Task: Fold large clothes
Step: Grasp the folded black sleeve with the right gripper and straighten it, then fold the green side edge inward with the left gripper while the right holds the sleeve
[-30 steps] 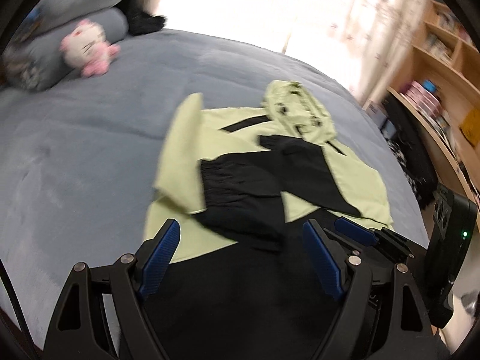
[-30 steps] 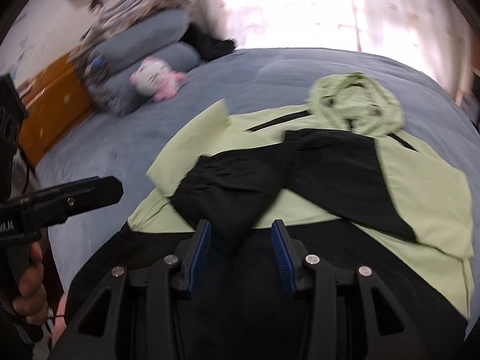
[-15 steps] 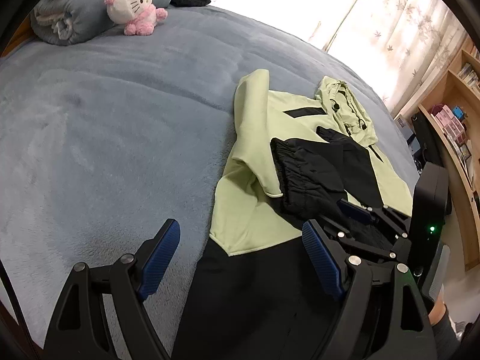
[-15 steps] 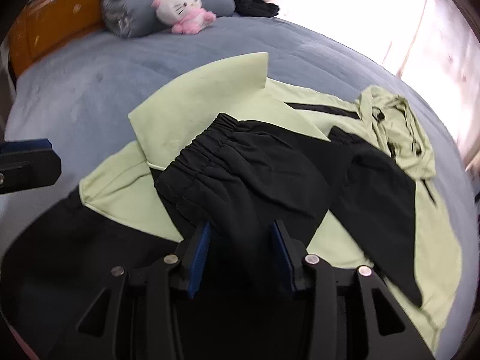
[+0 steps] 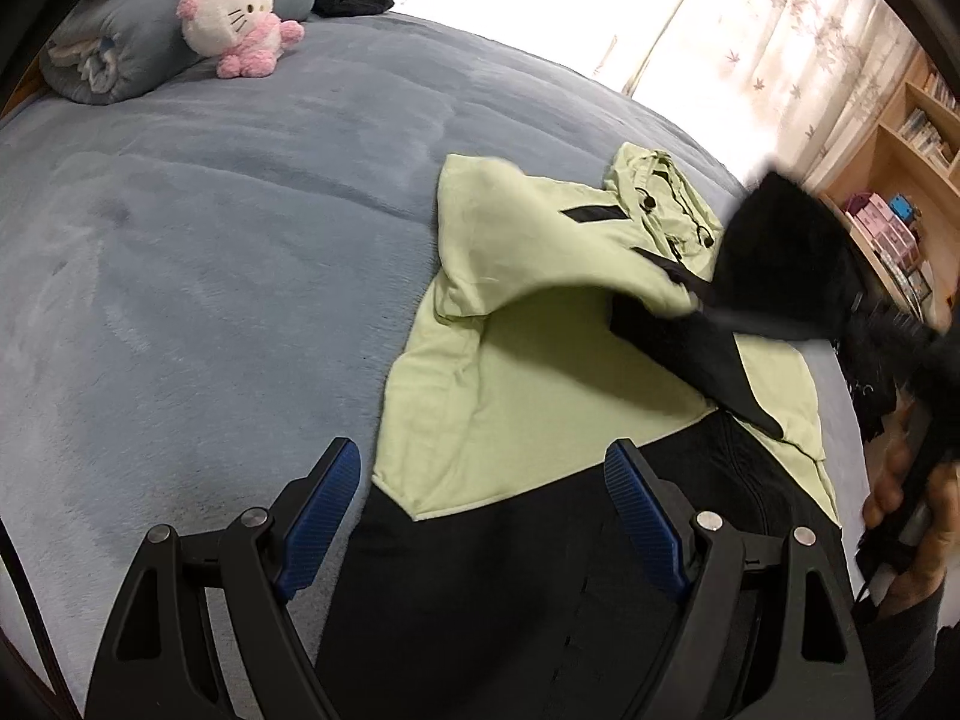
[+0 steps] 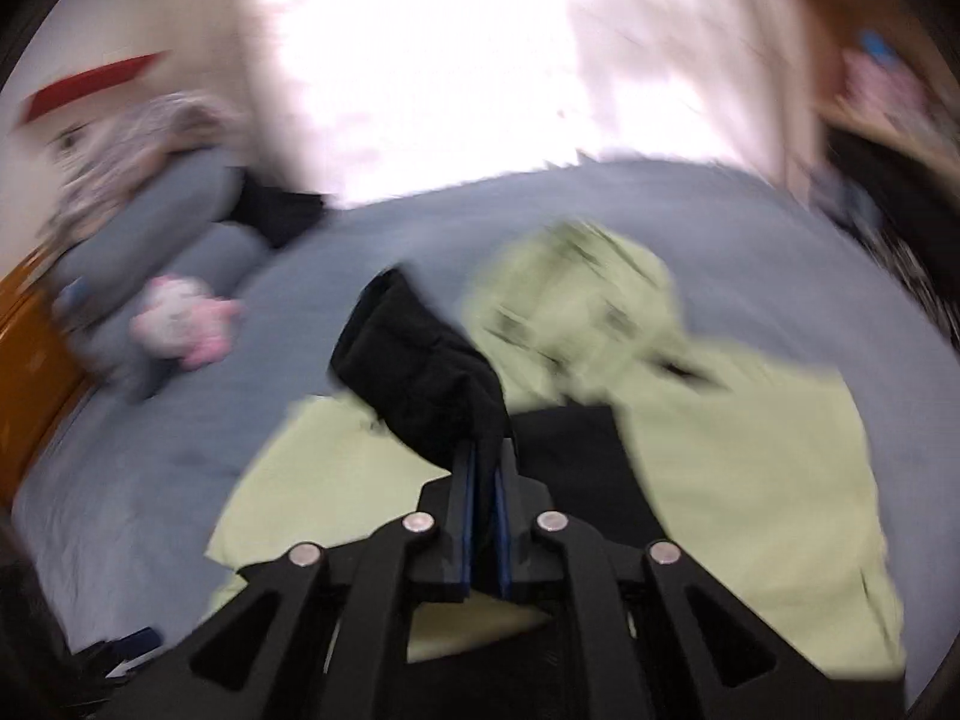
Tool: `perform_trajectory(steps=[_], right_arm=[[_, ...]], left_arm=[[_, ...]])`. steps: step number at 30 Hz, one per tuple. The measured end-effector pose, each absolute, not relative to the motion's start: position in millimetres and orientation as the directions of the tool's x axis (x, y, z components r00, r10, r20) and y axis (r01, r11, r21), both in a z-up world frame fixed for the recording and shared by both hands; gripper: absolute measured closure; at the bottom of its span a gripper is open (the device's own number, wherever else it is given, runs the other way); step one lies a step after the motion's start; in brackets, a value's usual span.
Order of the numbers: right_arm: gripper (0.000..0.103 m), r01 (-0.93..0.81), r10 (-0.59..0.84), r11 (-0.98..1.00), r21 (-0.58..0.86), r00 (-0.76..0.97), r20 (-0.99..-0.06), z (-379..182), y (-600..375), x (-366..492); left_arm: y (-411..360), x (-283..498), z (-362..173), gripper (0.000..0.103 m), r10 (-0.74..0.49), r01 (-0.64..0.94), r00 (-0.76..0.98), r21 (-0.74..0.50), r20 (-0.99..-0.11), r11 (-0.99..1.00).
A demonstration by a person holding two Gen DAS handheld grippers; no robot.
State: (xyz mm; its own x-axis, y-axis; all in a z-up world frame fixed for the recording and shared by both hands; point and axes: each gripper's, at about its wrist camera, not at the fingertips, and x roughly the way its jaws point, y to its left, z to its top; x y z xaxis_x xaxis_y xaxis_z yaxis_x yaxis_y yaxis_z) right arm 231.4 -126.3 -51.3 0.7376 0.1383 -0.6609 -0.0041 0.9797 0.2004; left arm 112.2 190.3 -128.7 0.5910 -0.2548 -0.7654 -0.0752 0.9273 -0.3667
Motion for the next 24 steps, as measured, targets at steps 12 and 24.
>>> perform_trajectory(steps=[12,24], right_arm=[[0.059,0.124,0.168,0.95,0.288,0.574,-0.802,-117,-218,212],[0.054,0.197,0.172,0.928,0.317,0.529,-0.831,-147,-258,276]], left_arm=[[174,154,-122,0.021,-0.268,0.012,0.571,-0.319,-0.776,0.948],[175,273,-144,0.021,-0.284,0.032,0.504,-0.31,-0.816,0.95]])
